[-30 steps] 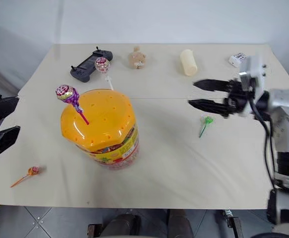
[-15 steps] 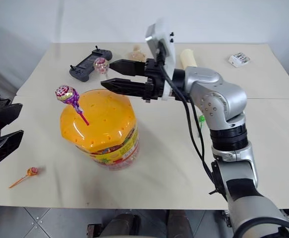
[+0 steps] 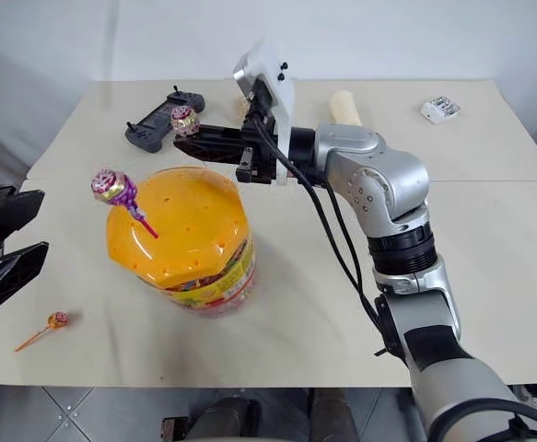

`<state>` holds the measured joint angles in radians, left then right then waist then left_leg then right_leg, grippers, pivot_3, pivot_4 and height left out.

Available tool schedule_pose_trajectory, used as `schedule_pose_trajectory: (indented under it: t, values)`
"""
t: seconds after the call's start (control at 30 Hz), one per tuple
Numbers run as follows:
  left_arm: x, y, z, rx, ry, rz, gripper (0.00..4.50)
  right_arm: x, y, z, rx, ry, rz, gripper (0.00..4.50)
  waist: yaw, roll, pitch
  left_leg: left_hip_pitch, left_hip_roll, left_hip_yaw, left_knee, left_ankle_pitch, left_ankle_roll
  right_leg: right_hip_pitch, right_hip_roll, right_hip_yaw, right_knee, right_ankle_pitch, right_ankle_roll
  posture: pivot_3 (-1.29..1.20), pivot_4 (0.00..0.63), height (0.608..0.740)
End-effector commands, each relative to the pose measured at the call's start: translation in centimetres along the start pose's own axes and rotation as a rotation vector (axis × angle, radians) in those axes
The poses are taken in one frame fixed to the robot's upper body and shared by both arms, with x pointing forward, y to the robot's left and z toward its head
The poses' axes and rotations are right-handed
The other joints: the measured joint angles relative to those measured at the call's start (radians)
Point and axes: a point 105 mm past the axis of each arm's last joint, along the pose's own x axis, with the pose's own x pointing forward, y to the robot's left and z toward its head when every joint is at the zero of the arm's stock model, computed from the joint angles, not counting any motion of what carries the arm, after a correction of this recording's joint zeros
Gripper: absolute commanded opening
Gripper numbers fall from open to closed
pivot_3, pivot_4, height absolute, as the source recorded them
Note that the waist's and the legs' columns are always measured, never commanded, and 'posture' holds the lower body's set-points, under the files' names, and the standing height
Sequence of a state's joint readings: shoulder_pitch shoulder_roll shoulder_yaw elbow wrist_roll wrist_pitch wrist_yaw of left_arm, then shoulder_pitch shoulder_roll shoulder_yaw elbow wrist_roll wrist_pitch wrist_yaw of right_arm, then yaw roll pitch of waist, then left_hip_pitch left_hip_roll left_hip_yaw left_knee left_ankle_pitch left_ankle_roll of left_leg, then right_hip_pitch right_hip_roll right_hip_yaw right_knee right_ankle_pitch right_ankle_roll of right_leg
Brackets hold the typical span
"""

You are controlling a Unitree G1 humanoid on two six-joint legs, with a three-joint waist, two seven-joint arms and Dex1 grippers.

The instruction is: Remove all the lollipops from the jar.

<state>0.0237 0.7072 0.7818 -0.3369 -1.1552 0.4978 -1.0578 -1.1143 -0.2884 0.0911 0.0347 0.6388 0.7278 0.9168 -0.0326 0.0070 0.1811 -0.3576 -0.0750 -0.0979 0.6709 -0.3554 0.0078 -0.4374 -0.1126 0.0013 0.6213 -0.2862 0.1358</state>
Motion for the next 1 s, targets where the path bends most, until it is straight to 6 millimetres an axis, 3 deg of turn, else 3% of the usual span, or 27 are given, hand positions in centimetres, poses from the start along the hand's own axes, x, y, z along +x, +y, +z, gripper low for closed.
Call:
schedule_pose_trajectory:
  t: [0.03,0.13,0.2,0.27,0.37,0.43,0.53,0.6,0.67,0.77,0.9,1.0]
  values:
    - [0.6,-0.4,0.6,0.029,-0.033,-0.041,4.50,-1.7,-0.2,4.7,-0.064,-0.241,0.022,0.01,-0.001,0.000,0.000,0.000,0.000,0.000,0.000,0.000,0.000,0.000,0.000,0.000,0.000,0.000,0.000,0.00,0.150,0.740]
    - [1.0,-0.4,0.5,0.028,-0.029,-0.071,4.50,-4.0,-1.5,7.4,-0.077,-0.370,-0.038,0.01,-0.001,0.000,0.000,0.000,0.000,0.001,0.001,0.000,0.000,-0.001,0.000,-0.001,0.001,0.000,0.000,0.00,0.150,0.740]
    - [1.3,-0.6,0.1,0.028,0.001,-0.110,4.50,-6.2,-2.7,8.5,-0.102,-0.347,-0.120,0.01,0.003,0.000,0.000,-0.001,-0.001,0.001,0.002,0.000,0.000,0.000,0.000,-0.001,0.001,0.000,0.000,0.00,0.150,0.740]
    - [1.6,-1.1,-0.3,0.023,0.036,-0.161,4.50,-9.5,-4.6,8.1,-0.123,-0.205,-0.267,0.01,0.006,0.000,0.000,-0.001,-0.001,0.000,0.002,0.000,0.000,0.000,0.000,-0.001,0.001,0.000,0.000,0.00,0.150,0.740]
    - [1.8,-2.0,-1.2,0.004,0.152,-0.254,4.50,-17.0,-7.6,4.1,-0.135,0.218,-0.584,0.01,0.013,-0.001,-0.001,-0.004,-0.002,-0.002,0.004,-0.001,0.001,-0.001,-0.001,-0.001,0.000,0.000,0.000,0.00,0.150,0.740]
    - [1.8,-2.5,-1.5,-0.007,0.211,-0.306,4.50,-21.6,-8.0,1.7,-0.077,0.424,-0.736,0.01,0.016,-0.003,-0.002,-0.010,-0.002,-0.002,0.005,-0.001,0.002,-0.005,-0.001,0.001,-0.001,0.000,0.000,0.00,0.150,0.740]
    - [2.0,-2.6,-1.1,-0.004,0.212,-0.327,4.50,-27.8,-6.6,-3.0,-0.009,0.735,-0.885,0.01,0.010,-0.001,-0.001,-0.012,-0.002,0.002,0.005,-0.001,0.002,-0.008,-0.002,0.001,-0.001,0.000,0.000,0.00,0.150,0.740]
    - [2.0,-2.5,-0.9,-0.002,0.208,-0.326,4.50,-30.1,-5.6,-5.0,0.022,0.848,-0.932,0.01,0.002,0.001,0.001,-0.012,0.000,0.003,0.005,-0.001,0.001,-0.009,-0.001,0.002,-0.001,0.000,0.000,0.00,0.150,0.740]
    - [1.8,-2.0,-0.9,0.001,0.203,-0.314,4.50,-33.4,-3.7,-8.9,0.080,1.002,-0.973,0.01,0.000,0.004,0.002,-0.012,0.000,0.008,0.005,-0.001,0.001,-0.011,0.000,0.003,0.001,0.000,0.000,0.00,0.150,0.740]
    - [1.9,-1.8,-1.0,0.000,0.195,-0.309,4.50,-35.9,-2.1,-12.5,0.123,1.092,-1.014,0.01,0.003,0.004,0.002,-0.011,0.001,0.009,0.008,-0.001,0.001,-0.011,0.000,0.003,0.001,0.000,0.000,0.00,0.150,0.740]
    - [2.1,-1.9,-1.0,-0.006,0.187,-0.314,4.50,-37.8,-1.3,-14.3,0.153,1.112,-1.062,0.01,0.006,0.002,0.001,-0.007,0.001,0.012,0.011,-0.001,0.001,-0.008,0.000,0.005,0.002,0.002,0.002,0.00,0.150,0.740]
    - [2.1,-1.9,-0.9,-0.007,0.187,-0.310,4.50,-38.4,-0.6,-14.1,0.171,1.097,-1.045,0.83,0.012,-0.001,-0.001,-0.007,0.000,0.011,0.011,-0.001,0.002,-0.007,0.000,0.005,0.001,0.002,0.002,0.00,0.150,0.740]
